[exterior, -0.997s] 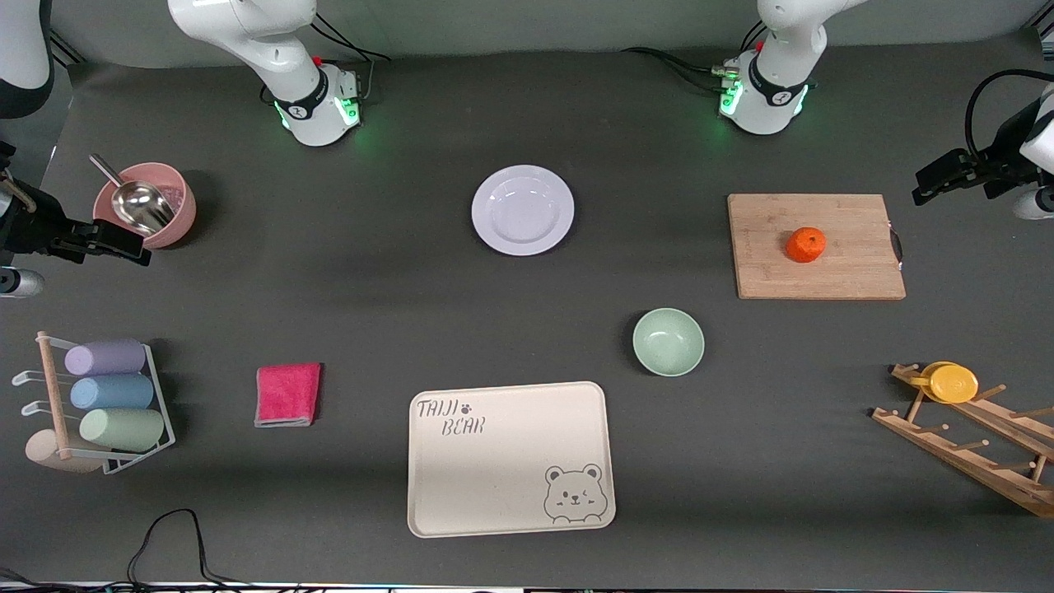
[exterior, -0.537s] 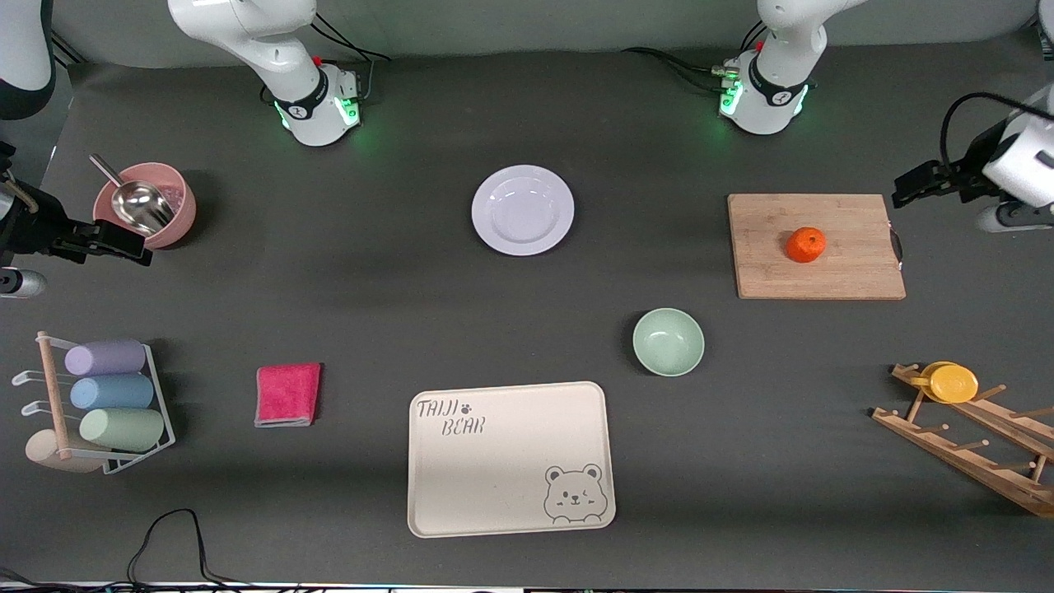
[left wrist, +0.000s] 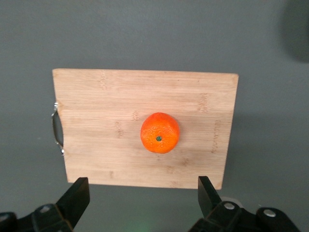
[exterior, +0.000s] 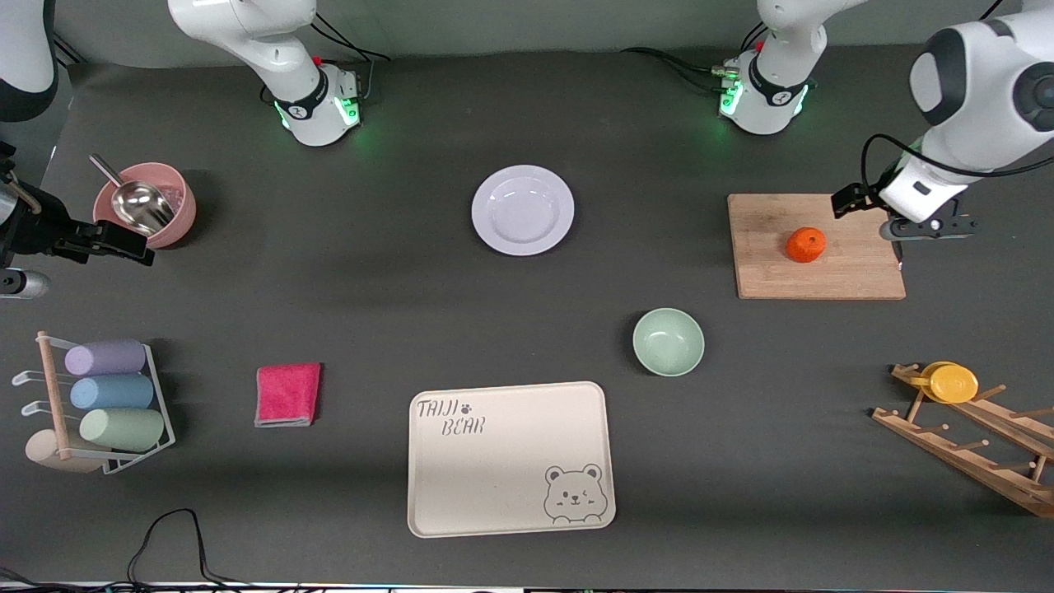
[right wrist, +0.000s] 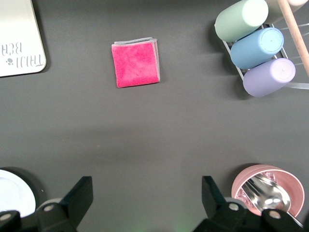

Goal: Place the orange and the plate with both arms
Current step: 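Lower the open left gripper around the orange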

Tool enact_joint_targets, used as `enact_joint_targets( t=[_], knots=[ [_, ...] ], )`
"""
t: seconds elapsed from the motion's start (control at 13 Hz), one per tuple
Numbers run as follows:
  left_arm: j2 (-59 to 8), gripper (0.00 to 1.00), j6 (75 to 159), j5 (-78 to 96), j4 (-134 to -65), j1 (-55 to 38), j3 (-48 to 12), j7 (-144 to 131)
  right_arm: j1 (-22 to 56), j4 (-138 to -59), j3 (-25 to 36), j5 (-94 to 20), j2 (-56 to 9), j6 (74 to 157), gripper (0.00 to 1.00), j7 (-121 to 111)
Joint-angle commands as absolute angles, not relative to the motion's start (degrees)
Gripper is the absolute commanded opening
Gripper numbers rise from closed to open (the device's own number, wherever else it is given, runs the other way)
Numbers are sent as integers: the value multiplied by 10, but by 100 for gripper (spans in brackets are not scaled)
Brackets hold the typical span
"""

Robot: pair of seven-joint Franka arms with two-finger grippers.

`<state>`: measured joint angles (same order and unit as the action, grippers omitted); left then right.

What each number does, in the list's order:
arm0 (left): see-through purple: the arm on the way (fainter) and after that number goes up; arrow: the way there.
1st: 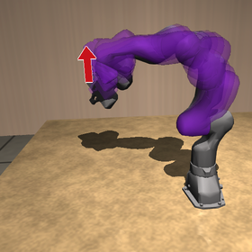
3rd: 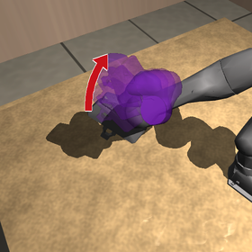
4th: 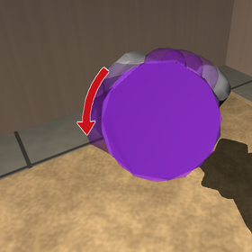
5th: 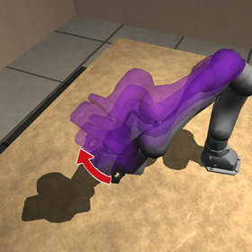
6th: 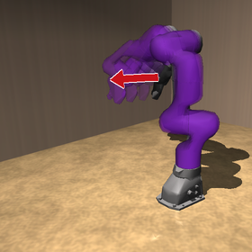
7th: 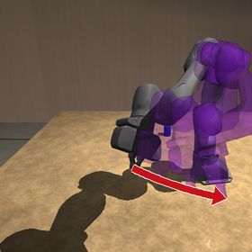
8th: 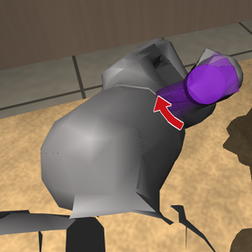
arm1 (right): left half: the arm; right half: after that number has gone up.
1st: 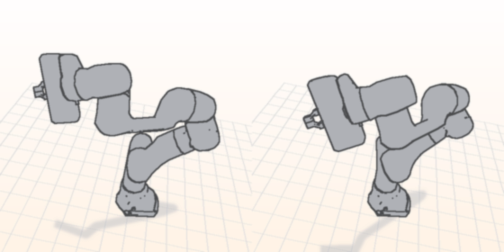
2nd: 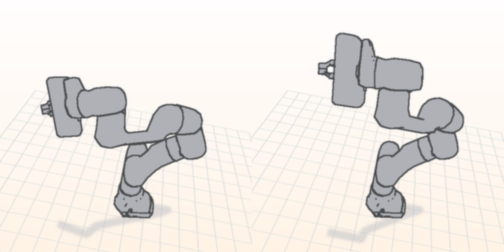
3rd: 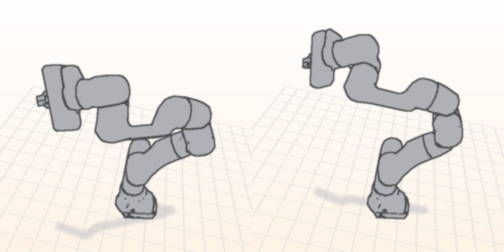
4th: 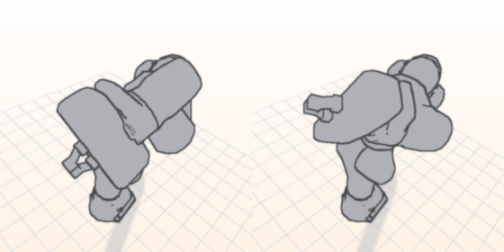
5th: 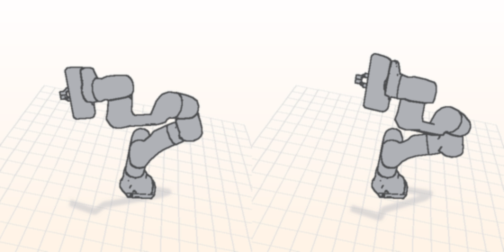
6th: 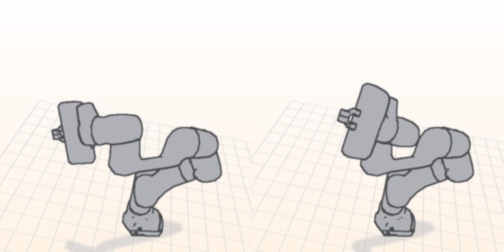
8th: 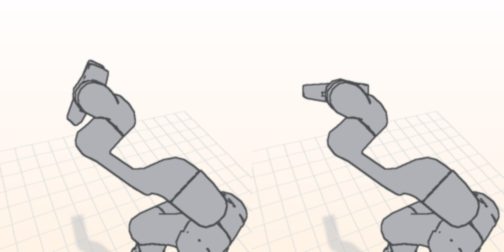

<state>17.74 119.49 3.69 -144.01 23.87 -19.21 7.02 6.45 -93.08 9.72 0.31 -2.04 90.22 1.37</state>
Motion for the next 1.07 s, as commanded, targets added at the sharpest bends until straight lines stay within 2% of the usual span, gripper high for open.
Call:
enact_joint_targets(
  t=[0.0, 0.38, 0.61, 1.0],
  knots=[
    [201, 100, 1260, 58, -1505, 223, -189, 98, 67, -939, 95, 16, -12, 906, 100, 23],
    [162, 100, 1380, 62, -1575, 221, -189, 139, 67, -945, 96, 16, -11, 914, 100, 23],
    [121, 100, 1451, 62, -1592, 220, -191, 146, 66, -947, 96, 15, -11, 917, 100, 23],
    [84, 100, 1506, 62, -1608, 209, -191, 147, 67, -968, 96, 13, 2, 934, 100, 23]
  ],
)
